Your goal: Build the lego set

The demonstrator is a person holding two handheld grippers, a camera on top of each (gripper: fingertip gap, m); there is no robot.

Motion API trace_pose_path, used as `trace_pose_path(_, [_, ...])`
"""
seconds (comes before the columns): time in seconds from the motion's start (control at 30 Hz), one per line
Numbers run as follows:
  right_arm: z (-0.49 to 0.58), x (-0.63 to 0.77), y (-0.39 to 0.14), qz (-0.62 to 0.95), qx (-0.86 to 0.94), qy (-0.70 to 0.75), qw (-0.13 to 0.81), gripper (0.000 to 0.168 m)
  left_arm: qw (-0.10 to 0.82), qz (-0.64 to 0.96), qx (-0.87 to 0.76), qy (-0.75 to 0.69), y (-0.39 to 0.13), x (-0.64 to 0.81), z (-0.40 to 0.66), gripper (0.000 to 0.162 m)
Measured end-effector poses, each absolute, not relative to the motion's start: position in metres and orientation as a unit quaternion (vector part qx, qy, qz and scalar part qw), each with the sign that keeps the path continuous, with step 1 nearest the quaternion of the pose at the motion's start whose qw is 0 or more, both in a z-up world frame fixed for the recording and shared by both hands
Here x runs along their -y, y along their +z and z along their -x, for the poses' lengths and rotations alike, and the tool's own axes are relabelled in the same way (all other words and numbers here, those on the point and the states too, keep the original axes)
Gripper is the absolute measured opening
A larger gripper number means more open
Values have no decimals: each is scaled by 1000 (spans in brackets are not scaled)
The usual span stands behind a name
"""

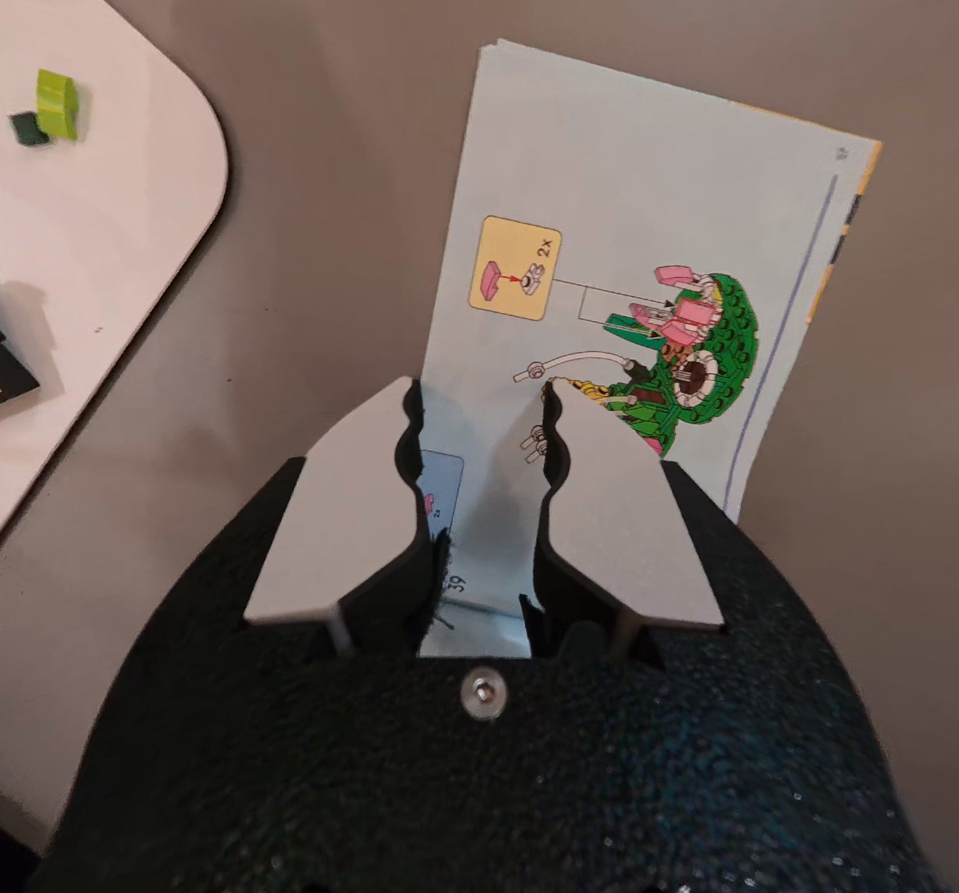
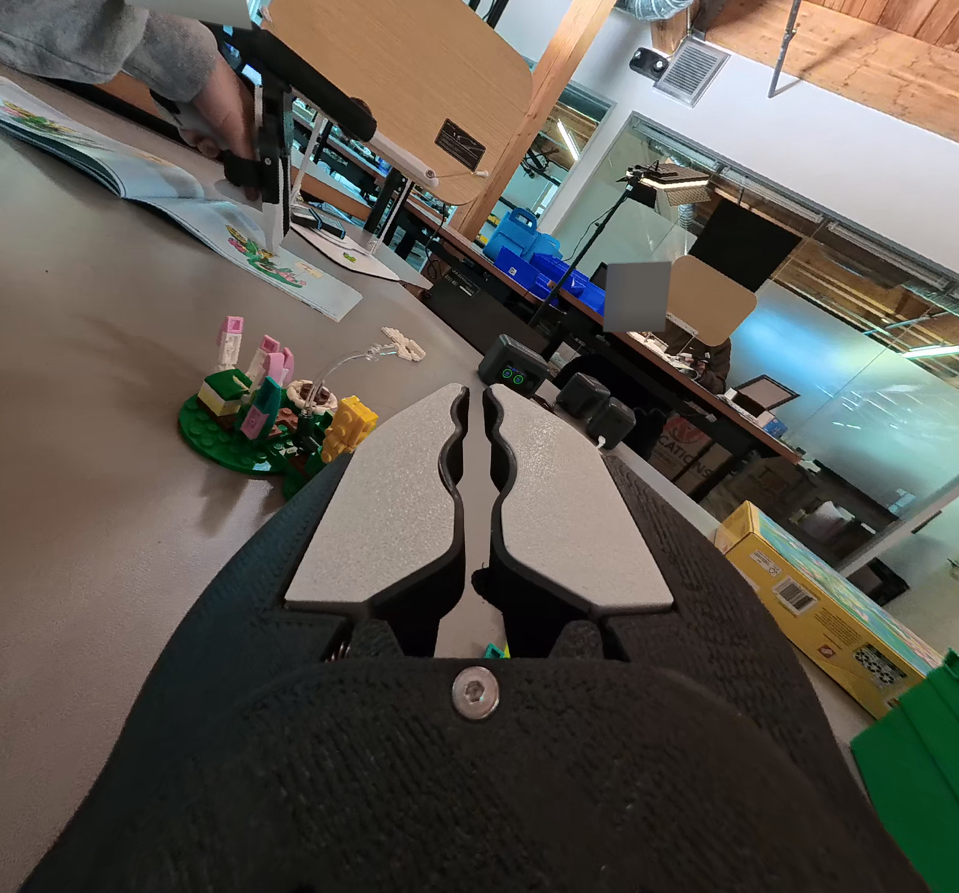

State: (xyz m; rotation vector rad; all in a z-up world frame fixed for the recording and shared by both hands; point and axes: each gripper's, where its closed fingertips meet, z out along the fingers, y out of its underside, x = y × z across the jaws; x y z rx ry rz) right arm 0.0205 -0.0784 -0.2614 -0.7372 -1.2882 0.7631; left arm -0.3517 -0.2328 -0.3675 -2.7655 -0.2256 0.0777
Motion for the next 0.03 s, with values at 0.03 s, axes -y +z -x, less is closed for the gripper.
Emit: trace_pose_path(0.03, [-21, 79, -261, 327, 573, 339, 671, 4, 183, 980, 72, 44, -366, 233, 353, 41])
